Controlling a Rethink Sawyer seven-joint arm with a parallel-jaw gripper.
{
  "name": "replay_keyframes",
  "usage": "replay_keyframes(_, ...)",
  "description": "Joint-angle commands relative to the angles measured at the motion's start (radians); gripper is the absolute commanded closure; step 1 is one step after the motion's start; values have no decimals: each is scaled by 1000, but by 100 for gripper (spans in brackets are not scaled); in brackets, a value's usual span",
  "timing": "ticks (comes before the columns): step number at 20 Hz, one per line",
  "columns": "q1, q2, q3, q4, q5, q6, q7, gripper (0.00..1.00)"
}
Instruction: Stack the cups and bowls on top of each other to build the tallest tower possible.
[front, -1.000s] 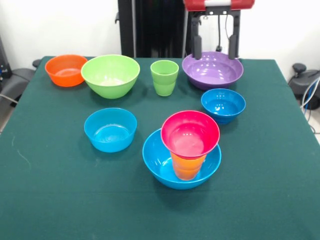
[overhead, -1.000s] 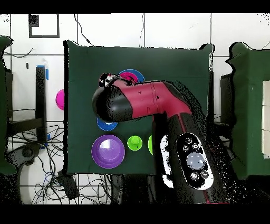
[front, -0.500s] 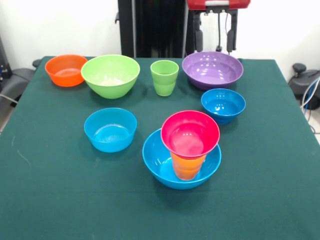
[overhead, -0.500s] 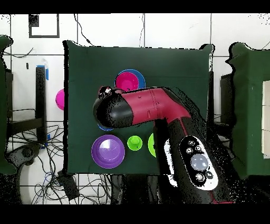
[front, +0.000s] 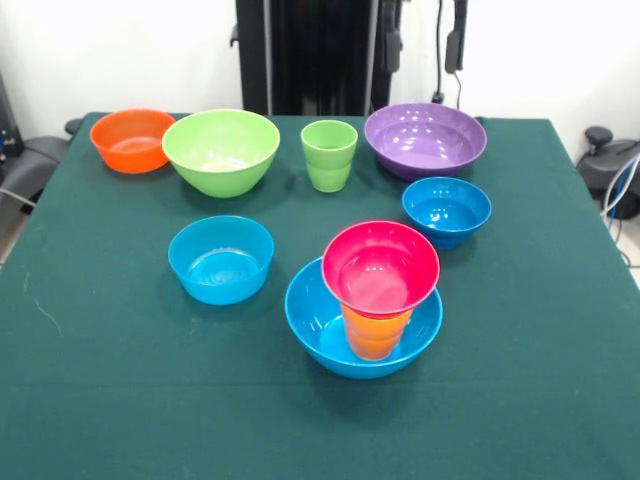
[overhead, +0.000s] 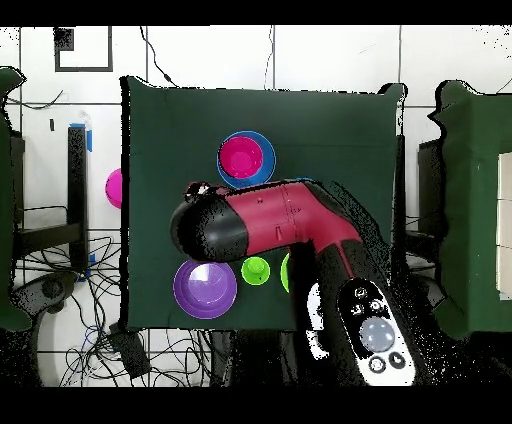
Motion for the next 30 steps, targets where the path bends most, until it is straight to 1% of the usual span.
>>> replay_keyframes(1,-11,-66,54,144,-62,-12,-179,0)
replay_keyframes(6,-30,-92,77,168,-58,-20,-189,0)
replay_keyframes(10,-40,-122,95,182,-36,4,-198,0)
replay_keyframes(15,-67,-152,118,173,-9,39,-231,0)
replay_keyframes(18,-57,-124,118,156,-42,38,-204,0)
replay_keyframes(22,-43,-98,113,142,-64,35,-175,0)
replay_keyframes(28,-44,-91,111,150,-74,19,-166,0)
replay_keyframes(30,-38,-75,106,139,-85,15,-160,0)
